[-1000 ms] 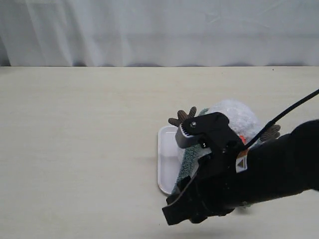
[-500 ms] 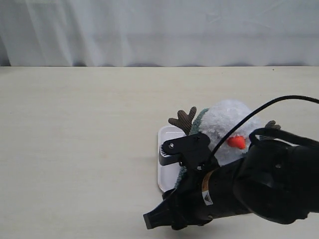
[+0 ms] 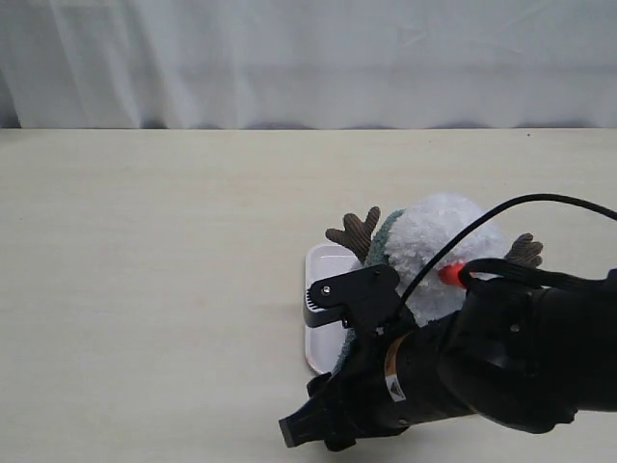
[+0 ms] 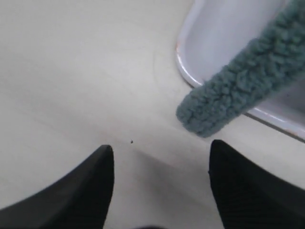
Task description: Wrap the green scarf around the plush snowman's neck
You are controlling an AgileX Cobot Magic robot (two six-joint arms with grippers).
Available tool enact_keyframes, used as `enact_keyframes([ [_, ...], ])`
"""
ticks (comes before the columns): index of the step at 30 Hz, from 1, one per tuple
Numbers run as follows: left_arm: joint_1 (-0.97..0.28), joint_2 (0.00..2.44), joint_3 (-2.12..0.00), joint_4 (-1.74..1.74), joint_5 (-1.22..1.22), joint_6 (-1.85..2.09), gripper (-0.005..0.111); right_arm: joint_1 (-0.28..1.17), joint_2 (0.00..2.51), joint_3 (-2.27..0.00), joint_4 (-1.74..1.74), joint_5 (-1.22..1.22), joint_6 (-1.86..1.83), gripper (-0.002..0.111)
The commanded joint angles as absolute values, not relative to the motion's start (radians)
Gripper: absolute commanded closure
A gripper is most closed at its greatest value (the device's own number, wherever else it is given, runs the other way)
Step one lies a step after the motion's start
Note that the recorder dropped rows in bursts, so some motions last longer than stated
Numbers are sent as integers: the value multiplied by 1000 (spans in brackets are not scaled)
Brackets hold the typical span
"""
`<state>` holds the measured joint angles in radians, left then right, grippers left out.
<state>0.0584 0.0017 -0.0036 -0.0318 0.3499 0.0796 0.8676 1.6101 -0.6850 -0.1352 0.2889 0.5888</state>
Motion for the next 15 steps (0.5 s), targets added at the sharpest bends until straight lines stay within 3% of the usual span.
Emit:
enact_keyframes([
  [1,54,0,0,-39,332,78,107,814,1610,-685,-154,309,646,51],
  [15,54,0,0,-39,332,78,107,729,1722,-685,-237,136,824,51],
])
